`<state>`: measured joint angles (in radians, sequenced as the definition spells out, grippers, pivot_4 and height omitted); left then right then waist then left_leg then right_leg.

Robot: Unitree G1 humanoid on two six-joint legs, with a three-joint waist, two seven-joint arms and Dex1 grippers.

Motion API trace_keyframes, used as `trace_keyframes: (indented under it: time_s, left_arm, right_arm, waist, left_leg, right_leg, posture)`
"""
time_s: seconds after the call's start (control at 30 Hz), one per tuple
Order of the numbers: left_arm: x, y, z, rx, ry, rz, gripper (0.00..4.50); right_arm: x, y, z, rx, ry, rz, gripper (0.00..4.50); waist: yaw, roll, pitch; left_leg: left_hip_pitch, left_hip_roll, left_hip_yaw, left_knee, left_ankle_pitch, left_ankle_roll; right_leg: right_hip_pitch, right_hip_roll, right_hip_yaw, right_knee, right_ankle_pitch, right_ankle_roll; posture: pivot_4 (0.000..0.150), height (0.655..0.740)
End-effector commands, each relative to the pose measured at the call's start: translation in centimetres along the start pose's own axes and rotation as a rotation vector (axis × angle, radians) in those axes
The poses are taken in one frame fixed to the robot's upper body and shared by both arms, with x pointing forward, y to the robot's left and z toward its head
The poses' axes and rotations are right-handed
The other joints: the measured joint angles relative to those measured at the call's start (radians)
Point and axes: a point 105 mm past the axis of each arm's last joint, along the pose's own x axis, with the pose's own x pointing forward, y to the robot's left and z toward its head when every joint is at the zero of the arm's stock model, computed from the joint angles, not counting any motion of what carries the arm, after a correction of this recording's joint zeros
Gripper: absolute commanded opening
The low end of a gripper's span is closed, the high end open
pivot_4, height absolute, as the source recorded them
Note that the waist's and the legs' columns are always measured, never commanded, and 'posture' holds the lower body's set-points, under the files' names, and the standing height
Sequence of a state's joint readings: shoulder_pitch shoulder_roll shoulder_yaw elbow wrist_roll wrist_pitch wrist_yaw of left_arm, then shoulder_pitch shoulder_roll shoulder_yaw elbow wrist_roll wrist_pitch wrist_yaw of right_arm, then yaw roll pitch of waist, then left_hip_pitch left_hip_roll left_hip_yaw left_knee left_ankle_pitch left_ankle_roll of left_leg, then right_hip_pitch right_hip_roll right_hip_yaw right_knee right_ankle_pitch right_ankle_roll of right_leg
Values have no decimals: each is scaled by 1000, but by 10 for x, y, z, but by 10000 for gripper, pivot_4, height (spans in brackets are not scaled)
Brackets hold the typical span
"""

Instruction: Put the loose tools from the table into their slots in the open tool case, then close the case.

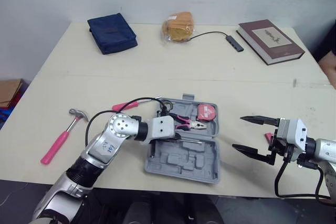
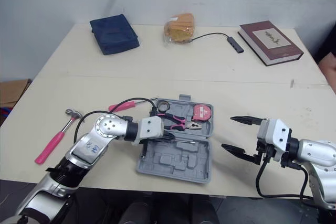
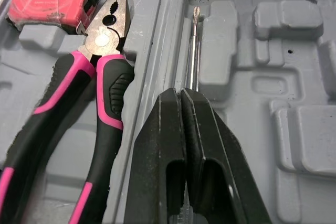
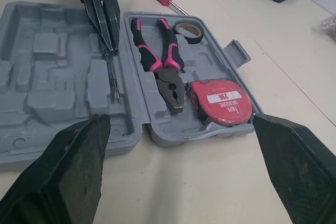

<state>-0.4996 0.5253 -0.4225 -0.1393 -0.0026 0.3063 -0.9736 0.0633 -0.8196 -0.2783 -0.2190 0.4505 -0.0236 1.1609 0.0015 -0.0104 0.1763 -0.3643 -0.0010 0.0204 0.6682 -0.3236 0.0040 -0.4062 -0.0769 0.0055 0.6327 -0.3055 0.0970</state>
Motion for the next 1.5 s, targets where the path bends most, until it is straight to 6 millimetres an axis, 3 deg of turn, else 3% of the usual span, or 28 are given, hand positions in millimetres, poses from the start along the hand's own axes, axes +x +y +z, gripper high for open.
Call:
trace_keyframes:
  time_s: [0.03, 0.17, 0.4, 0.6, 0.73, 0.87, 0.93, 1.1, 1.27, 1.37, 1.5]
  left_arm:
    - [7, -15, -30, -55, 120, -61, 784]
    - [6, -22, -44, 34, 205, -105, 784]
    - [11, -33, -58, 5, 237, -132, 784]
    - [13, -29, -61, 27, 254, -133, 784]
    - [17, -19, -40, -34, 125, -66, 784]
    - [4, 8, 4, 14, -155, 56, 784]
    - [-16, 17, 22, 23, -288, 79, 784]
    - [-62, 28, 32, 68, -386, 110, 784]
    - [-111, 34, 10, -13, -325, 183, 784]
    - [-145, 36, -8, -56, -282, 300, 8774]
    - [-230, 36, -55, -157, -115, 639, 26953]
  right_arm:
    - [0, -2, 4, -20, -17, -14, 45000]
    - [0, -2, 3, -20, -17, -18, 45000]
    - [0, -3, 2, -22, -19, -29, 45000]
    - [1, -4, 0, -23, -22, -40, 45000]
    - [1, -6, 0, -30, -23, -53, 45000]
    - [-5, -11, 3, -31, -27, -81, 45000]
    - [-15, -15, 5, -31, -20, -94, 45000]
    - [-39, -28, 4, -47, 37, -134, 45000]
    - [-68, -40, 1, -70, 108, -174, 45000]
    - [-87, -46, -3, -75, 148, -219, 45000]
    - [-132, -66, -14, -99, 247, -388, 45000]
  waist:
    - [0, 0, 0]
    - [-2, -1, -1]
    - [-3, 1, -8]
    - [-2, -1, -16]
    - [-2, 0, -17]
    - [-2, -1, -16]
    - [-2, -1, -12]
    - [-4, 2, -8]
    - [-8, 2, -3]
    - [-6, 3, -2]
    - [-10, 1, 0]
  left_leg:
    - [1, 0, 0, 0, -1, 1]
    - [13, 1, 0, -4, -2, 3]
    - [14, 1, 0, -4, -3, 3]
    - [15, 1, -1, -4, -3, 3]
    - [27, 2, -1, -8, -4, 4]
    - [28, 2, -1, -10, -6, 4]
    - [26, 3, -2, -10, -7, 4]
    - [21, 3, -2, -10, -6, 2]
    - [21, 3, -2, -10, -6, 2]
    - [22, 3, -2, -13, -6, 1]
    - [22, 3, -1, -16, -5, 1]
  right_leg:
    - [1, 0, 0, 0, 0, 0]
    - [15, 0, -1, -6, 0, 0]
    - [16, -1, -1, -6, 0, 0]
    - [17, -1, -1, -6, 0, 0]
    - [30, -2, -1, -11, -1, -1]
    - [30, -3, -1, -13, -1, -1]
    - [28, -3, -2, -13, -1, -1]
    - [22, -2, -4, -12, -1, -1]
    - [23, -2, -3, -12, -1, -1]
    - [22, -2, -3, -13, -2, -2]
    - [21, -2, -2, -13, -2, -3]
  posture:
    - [1500, 7400]
    - [1500, 7400]
    - [1500, 7400]
    - [1500, 7400]
    - [1500, 7400]
    - [1500, 7400]
    - [1500, 7400]
    - [1500, 7400]
    - [1500, 7400]
    - [1500, 7400]
    - [1500, 7400]
